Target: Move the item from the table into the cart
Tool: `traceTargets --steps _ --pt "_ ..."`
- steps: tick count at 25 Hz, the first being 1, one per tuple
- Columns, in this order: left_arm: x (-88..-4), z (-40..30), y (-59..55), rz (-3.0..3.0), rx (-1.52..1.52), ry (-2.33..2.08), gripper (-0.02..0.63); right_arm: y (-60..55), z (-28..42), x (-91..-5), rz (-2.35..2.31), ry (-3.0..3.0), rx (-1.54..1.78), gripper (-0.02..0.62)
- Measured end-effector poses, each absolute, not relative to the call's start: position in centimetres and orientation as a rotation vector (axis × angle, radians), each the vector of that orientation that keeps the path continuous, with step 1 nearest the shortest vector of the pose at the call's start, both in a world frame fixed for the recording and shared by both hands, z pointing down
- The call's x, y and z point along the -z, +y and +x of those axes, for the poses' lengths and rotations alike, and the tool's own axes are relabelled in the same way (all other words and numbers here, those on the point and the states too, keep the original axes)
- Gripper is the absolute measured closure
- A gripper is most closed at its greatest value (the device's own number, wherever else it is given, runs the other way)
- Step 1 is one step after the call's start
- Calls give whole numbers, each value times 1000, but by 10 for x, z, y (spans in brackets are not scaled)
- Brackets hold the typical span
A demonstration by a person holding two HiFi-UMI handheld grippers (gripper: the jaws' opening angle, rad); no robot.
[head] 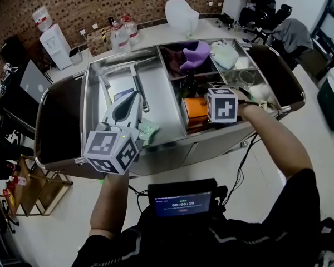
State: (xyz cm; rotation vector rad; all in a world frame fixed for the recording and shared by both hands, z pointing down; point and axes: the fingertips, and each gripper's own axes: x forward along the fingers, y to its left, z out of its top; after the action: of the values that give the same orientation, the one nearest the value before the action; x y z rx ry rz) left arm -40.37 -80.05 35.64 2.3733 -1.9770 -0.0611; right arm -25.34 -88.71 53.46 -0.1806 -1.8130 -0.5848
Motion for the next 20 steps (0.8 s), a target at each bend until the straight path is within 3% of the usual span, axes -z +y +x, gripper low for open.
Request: traceTargets --steps 14,16,20 --pt "-341 -385 -769 2439 84 -1939 603 -857 -210 -369 280 -2495 461 122" --pt "-339 -379 -761 2455 91 -1927 603 -848 -199 -349 363 -2620 410 230" --pt "-341 -372 -747 2477 107 -1918 603 -830 -179 -325 539 -2813 367 242"
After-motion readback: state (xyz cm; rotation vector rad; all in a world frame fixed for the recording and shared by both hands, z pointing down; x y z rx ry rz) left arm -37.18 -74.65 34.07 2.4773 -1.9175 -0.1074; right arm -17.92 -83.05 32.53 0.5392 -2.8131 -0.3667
